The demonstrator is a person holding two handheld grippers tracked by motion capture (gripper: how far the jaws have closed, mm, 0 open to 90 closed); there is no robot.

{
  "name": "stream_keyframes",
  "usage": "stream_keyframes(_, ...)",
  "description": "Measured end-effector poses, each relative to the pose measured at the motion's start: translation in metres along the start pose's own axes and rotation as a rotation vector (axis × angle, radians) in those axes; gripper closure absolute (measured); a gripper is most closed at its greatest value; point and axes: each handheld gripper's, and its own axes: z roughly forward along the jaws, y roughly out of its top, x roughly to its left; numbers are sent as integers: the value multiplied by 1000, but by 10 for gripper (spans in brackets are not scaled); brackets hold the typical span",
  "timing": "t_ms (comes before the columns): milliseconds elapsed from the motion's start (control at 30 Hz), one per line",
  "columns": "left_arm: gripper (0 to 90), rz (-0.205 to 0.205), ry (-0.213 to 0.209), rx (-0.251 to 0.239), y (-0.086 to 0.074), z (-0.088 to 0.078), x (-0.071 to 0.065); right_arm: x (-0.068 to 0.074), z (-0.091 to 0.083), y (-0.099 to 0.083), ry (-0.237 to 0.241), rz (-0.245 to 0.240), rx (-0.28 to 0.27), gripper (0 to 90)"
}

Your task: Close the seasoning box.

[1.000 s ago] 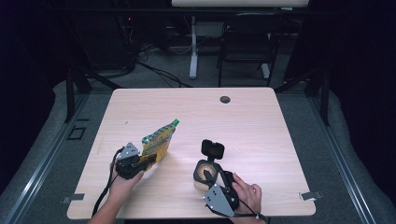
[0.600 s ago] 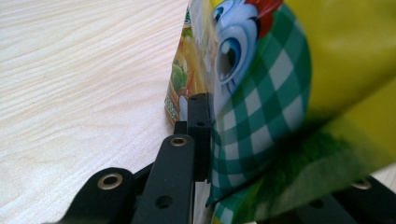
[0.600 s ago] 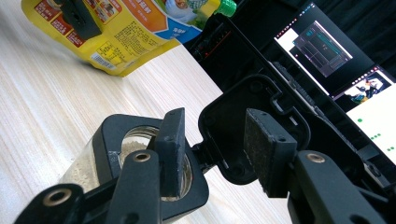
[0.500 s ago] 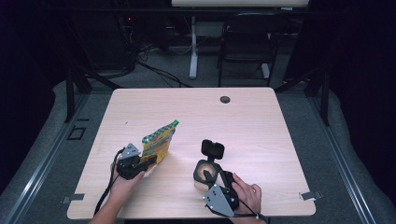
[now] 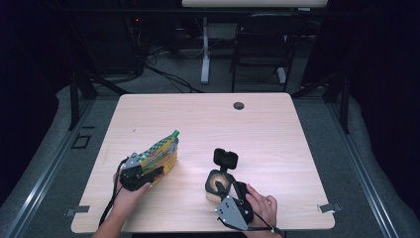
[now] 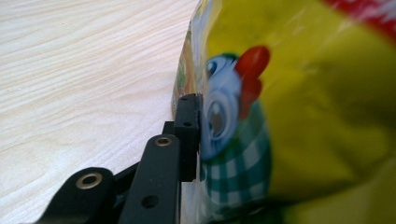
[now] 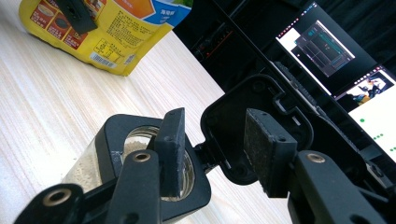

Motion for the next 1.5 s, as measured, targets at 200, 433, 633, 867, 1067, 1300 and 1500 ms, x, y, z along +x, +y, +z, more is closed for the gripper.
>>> stream_keyframes(200, 659, -12, -1, -25, 0, -7, 1, 0, 1, 0, 5, 3, 2, 579)
stream_keyframes(433, 505, -32, 23, -79, -1, -19, 3, 0, 2, 1, 29, 12, 11, 570)
stream_keyframes(633, 437, -45, 36, -88, -1, -26, 3, -7, 7, 0, 67, 76, 39, 553)
stream_keyframes(867, 418, -16, 56, -79, 1, -31, -2, -20, 8, 0, 86, 150, 78, 536)
stream_keyframes(1067, 417, -25, 57, -99, 3, -35, -6, -35, 10, 2, 103, 196, 107, 515)
stream_keyframes(1300, 417, -29, 59, -101, 3, -38, -7, -50, 15, 2, 112, 223, 145, 499)
stream_keyframes(1500, 417, -27, 68, -96, 3, -40, -8, -66, 21, 5, 116, 248, 156, 462)
